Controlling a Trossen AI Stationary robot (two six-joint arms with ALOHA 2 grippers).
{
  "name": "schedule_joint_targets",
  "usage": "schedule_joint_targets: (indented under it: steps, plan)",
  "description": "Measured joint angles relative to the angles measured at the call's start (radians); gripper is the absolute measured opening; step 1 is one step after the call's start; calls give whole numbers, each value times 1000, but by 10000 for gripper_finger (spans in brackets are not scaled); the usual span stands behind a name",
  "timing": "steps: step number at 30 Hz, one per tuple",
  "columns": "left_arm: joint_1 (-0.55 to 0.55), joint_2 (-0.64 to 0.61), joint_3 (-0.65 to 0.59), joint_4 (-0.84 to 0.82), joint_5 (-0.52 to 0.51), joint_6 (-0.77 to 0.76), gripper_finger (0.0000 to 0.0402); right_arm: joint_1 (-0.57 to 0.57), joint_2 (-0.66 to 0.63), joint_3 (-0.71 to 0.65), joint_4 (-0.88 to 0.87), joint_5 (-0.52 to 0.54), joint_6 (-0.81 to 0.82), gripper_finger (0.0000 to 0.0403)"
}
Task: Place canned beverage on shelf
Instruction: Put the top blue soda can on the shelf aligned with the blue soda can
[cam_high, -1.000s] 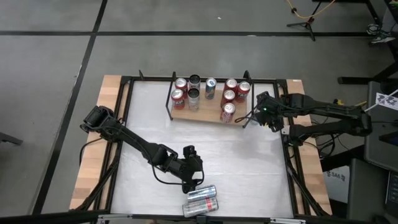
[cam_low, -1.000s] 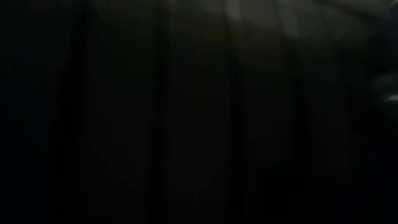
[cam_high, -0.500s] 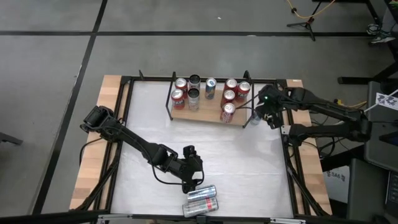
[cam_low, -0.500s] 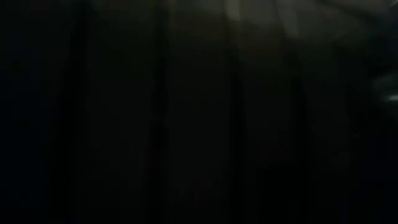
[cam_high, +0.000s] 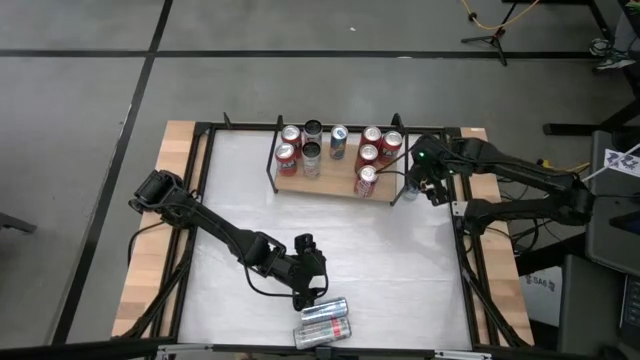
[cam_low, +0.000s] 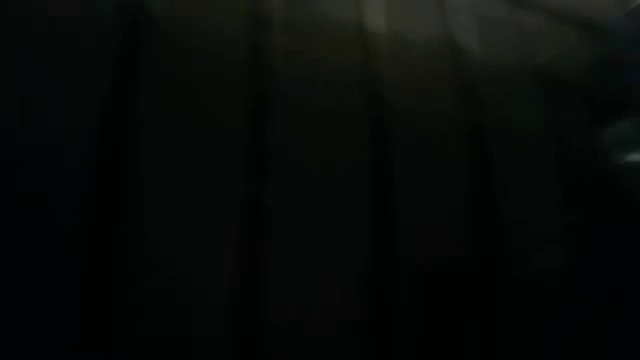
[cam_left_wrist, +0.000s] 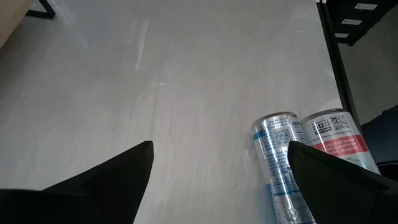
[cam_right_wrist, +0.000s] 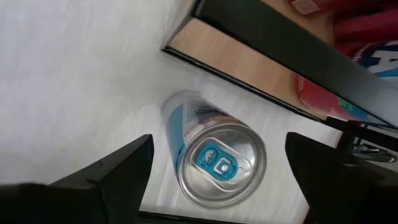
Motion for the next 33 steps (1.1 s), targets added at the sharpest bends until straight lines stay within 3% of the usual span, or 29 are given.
schedule_joint_targets:
  steps: [14, 33]
  plan:
    - [0, 0, 0, 3, 0, 0, 363, 0, 102, 0, -5, 41, 1, 353]
    - [0, 0, 0, 3, 0, 0, 363, 1, 105, 0, -3, 44, 2, 353]
